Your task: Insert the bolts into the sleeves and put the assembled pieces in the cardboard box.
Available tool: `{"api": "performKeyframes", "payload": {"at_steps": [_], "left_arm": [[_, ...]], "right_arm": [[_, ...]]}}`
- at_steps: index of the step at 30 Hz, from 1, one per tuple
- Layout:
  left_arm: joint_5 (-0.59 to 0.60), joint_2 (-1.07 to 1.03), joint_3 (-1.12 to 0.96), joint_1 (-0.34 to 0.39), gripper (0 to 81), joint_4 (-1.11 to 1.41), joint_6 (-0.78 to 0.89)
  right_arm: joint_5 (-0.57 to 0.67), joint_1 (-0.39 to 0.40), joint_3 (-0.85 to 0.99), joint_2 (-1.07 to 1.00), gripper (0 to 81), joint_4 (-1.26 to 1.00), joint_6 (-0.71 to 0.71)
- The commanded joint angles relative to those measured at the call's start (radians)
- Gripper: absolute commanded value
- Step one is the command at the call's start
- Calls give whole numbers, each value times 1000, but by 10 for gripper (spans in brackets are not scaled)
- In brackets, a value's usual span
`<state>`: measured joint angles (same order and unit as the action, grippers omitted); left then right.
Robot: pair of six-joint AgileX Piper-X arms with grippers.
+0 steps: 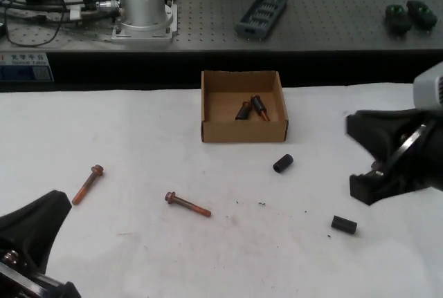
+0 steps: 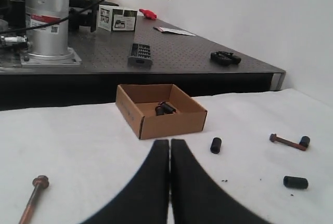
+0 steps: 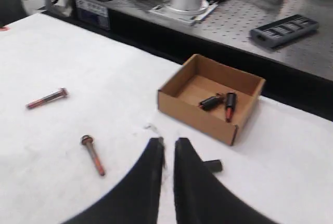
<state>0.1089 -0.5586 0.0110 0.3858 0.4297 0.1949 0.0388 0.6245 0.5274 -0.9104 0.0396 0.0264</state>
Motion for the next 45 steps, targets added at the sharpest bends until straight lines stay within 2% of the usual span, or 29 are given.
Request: {"api": "performKeyframes", "payload": {"at_steps": [1,7,11,13,14,18,19,20,27,33,45], "left_arm": [[1,-26,-11,-2,7,12,-12],[1,-119,-11,-2,7,30,-12],[1,-135,-11,-2,7,45,-12],[1,-135,-11,-2,7,45,-12],[1,-135,-11,-2,7,45,-12],[1,-135,-11,-2,7,45,-12],[1,-135,-11,-2,7,45,-12],[1,-135,-11,-2,7,45,-12],[1,-134,-11,-2,7,45,-7],[1,-134,-11,-2,7,45,-7],[1,-134,-11,-2,7,45,-7]], "right_arm": [[144,-6,69,-38,69,112,-4],[139,-6,206,-210,69,264,14],[6,-6,342,-353,66,436,62],[-65,-11,408,-417,22,536,112],[-89,-12,443,-451,29,592,132],[-119,-16,553,-564,325,778,195],[-123,-16,574,-584,369,822,212],[-139,-16,592,-607,379,863,246],[-362,-16,617,-722,294,945,493],[-367,-16,617,-788,297,928,578],[-315,-16,617,-893,297,868,581]]}}
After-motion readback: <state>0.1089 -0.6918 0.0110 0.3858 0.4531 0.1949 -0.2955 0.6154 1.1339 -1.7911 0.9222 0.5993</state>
